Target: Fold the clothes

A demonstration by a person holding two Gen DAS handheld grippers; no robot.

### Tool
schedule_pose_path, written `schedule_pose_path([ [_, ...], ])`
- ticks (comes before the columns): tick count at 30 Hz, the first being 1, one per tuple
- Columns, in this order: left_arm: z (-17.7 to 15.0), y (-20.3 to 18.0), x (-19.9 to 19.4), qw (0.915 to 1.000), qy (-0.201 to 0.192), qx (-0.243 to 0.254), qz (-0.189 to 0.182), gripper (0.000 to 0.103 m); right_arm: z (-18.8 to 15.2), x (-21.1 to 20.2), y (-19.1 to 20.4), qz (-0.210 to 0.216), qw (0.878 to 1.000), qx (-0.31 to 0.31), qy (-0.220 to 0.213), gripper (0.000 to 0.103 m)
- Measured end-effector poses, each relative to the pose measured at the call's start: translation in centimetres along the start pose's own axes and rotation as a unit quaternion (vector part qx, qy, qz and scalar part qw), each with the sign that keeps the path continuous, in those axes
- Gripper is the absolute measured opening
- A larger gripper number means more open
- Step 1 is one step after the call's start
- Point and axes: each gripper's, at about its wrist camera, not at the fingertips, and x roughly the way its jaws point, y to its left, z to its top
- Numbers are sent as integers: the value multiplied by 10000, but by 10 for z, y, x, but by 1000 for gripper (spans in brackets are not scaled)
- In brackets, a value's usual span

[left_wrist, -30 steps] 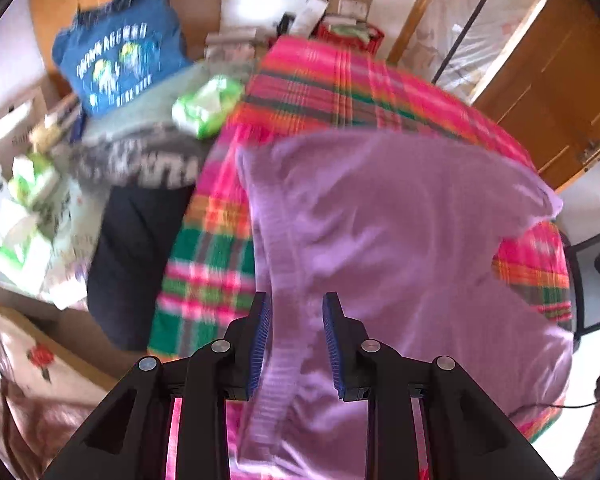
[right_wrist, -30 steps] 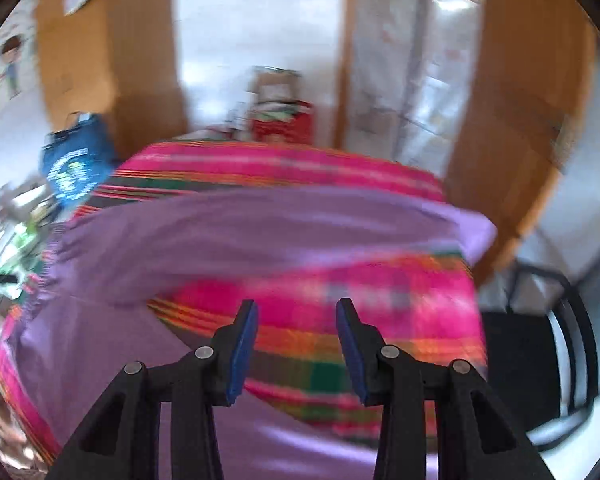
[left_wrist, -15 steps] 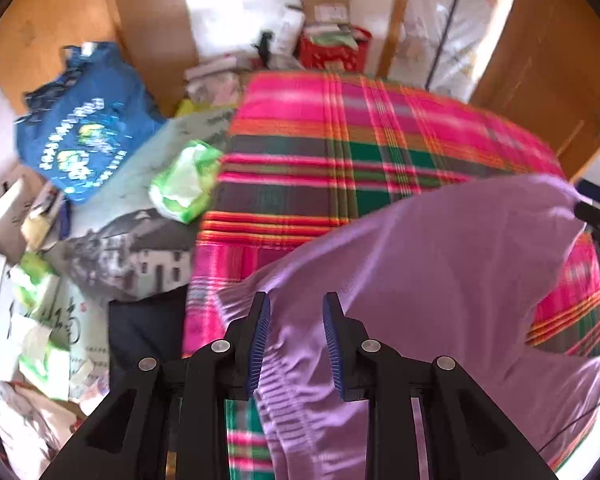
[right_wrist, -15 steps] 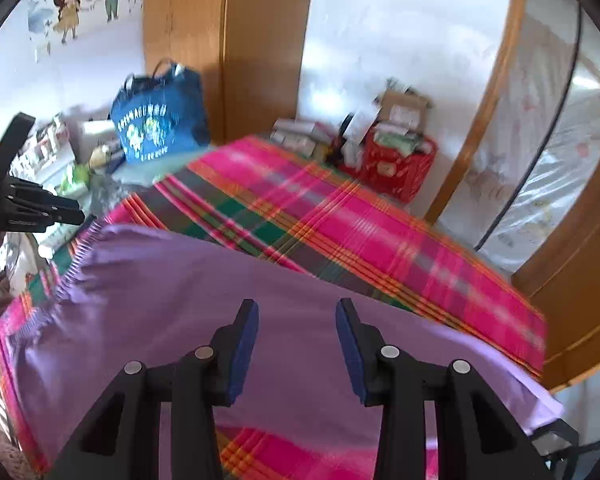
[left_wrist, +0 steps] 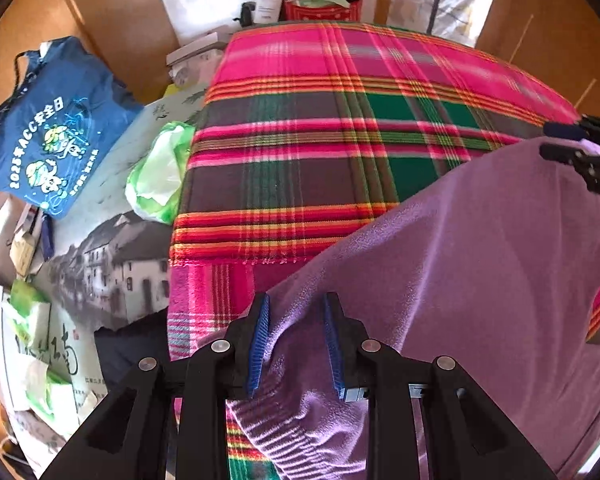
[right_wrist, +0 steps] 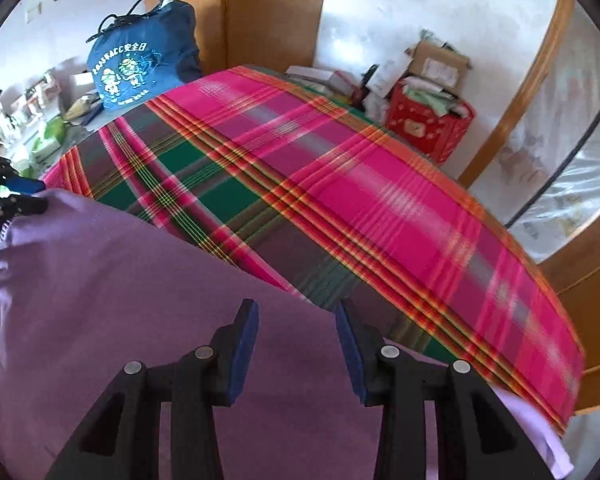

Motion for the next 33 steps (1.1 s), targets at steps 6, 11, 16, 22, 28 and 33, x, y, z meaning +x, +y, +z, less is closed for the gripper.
schedule_pose_path([
  [6,5,5,3,9999,-28,-16,-157,29,3,16,-6,510,9986,-67,86,41],
  [11,8,3,3,9998,-94,76,-132,28,0,22,-3,498,9975,-455,204,46],
  [16,8,0,2,9996,-144,205,-104,29,2,29,-13,598,9974,-344,229,61],
  [22,5,3,2,9994,-208,174,-222,29,-1,28,-21,676,9976,-107,101,64],
  [28,7,3,2,9993,-149,206,-264,27,-3,25,-19,686,9976,-40,74,57],
  [33,6,0,2,9993,-169,267,-205,10,-6,19,-9,798,9967,-138,36,30],
])
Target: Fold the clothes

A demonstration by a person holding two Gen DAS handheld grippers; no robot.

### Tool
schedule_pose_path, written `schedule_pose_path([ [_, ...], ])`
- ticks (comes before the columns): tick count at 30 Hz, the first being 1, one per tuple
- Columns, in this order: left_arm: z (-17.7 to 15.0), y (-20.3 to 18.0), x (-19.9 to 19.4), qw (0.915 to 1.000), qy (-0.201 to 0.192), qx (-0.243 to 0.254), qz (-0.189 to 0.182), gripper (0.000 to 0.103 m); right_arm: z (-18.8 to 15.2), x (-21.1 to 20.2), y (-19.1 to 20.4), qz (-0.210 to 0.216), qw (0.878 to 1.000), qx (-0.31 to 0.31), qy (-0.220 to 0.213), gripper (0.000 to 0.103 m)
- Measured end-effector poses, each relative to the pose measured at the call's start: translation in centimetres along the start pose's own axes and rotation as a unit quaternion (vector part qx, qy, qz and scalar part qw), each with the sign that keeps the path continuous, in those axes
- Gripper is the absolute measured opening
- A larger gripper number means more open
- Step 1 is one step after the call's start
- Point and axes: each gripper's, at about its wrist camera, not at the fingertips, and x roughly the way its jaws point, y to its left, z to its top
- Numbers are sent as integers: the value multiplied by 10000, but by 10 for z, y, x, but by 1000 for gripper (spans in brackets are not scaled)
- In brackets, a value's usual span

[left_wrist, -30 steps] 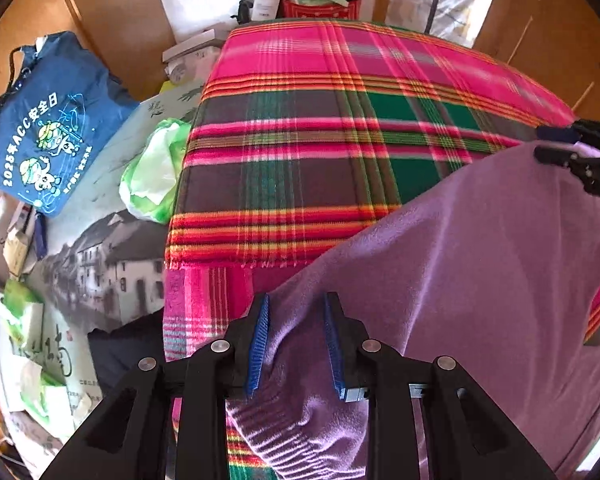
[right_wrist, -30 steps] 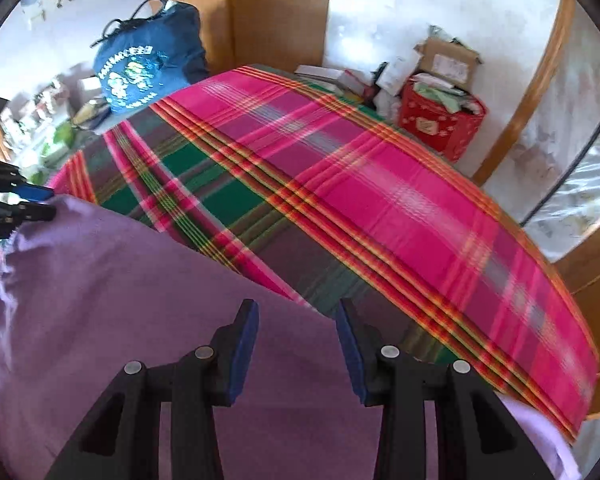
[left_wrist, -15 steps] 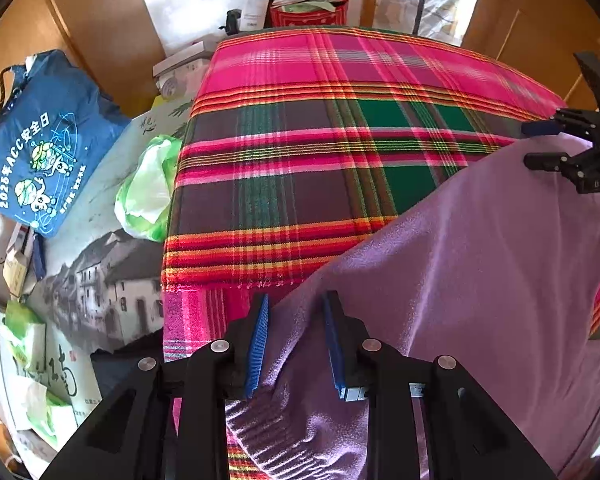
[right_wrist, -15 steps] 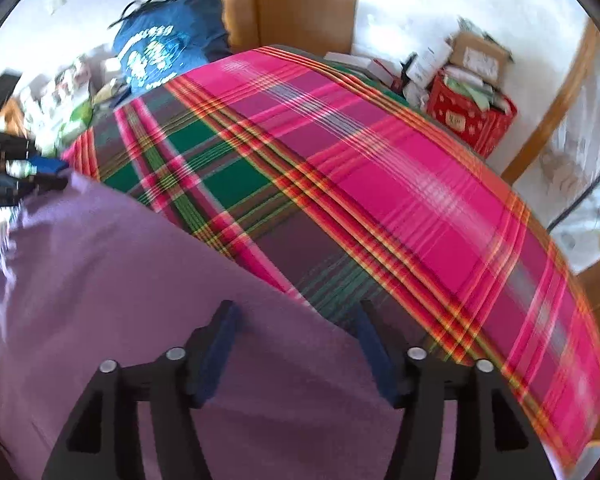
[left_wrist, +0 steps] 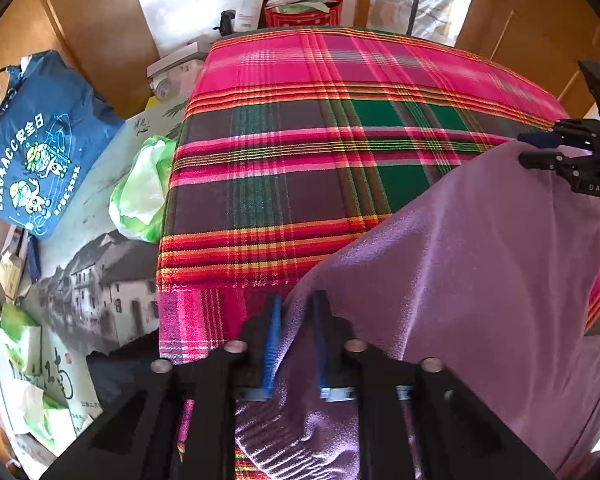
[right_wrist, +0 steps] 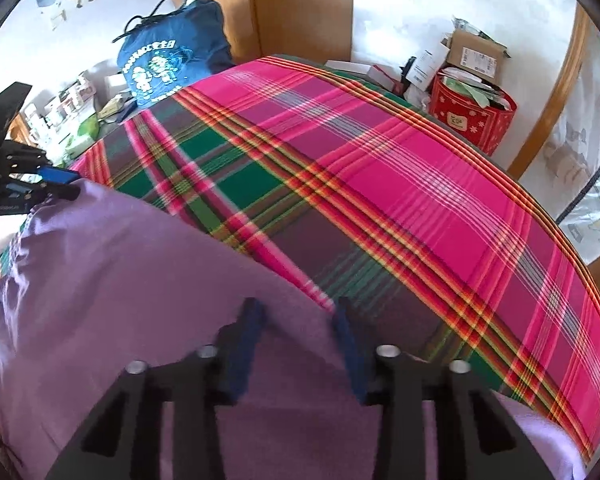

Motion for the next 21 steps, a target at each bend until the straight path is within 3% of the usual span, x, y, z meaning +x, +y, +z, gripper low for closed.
schedule_pose_path([
  [2,0,-1,0,10000,-14,13,61,6,-1,-1,3,77,10000,16,6,9],
  [11,-3,-2,-5,9994,-231,-144,195,5,-15,-20,29,-414,9990,-114,-155,5],
  [21,-11,-6,-32,9974,-640,-193,267,5,-25,-70,52,-748,9950,127,-657,5],
])
